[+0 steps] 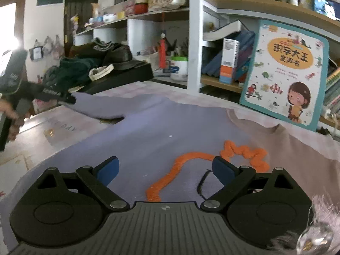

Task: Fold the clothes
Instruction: 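Move the left gripper to the lavender sleeve cuff and grasp it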

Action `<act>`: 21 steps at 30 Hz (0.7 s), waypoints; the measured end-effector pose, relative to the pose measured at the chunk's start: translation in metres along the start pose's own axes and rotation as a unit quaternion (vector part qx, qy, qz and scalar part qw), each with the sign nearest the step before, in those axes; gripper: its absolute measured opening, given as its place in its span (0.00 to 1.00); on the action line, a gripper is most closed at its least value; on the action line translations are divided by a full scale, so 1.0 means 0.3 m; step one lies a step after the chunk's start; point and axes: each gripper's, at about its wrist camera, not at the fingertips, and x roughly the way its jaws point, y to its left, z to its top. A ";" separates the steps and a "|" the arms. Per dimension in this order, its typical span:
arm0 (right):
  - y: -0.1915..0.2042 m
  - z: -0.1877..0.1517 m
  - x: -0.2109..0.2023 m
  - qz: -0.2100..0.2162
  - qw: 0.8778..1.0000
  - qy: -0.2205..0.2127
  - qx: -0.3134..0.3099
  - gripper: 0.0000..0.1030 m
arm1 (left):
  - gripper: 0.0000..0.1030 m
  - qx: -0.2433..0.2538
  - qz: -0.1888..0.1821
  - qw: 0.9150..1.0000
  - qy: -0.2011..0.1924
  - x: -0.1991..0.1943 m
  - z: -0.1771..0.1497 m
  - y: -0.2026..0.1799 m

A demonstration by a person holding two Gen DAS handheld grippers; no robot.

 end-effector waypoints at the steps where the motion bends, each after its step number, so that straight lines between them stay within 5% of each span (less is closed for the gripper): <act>1: 0.003 -0.001 -0.001 -0.001 1.000 0.000 -0.003 0.92 | 0.96 -0.008 0.003 1.000 0.002 0.012 0.003 0.011; 9: -0.008 -0.002 0.016 -0.015 1.000 0.014 0.007 0.92 | 0.94 -0.075 0.023 0.997 0.021 0.104 0.025 0.102; 14: -0.015 -0.003 0.026 -0.015 1.000 0.024 0.014 0.92 | 0.66 -0.116 0.036 0.992 0.033 0.162 0.039 0.159; 21: -0.024 -0.006 0.040 -0.014 0.999 0.038 0.021 0.92 | 0.63 -0.176 0.015 0.984 0.020 0.169 0.029 0.207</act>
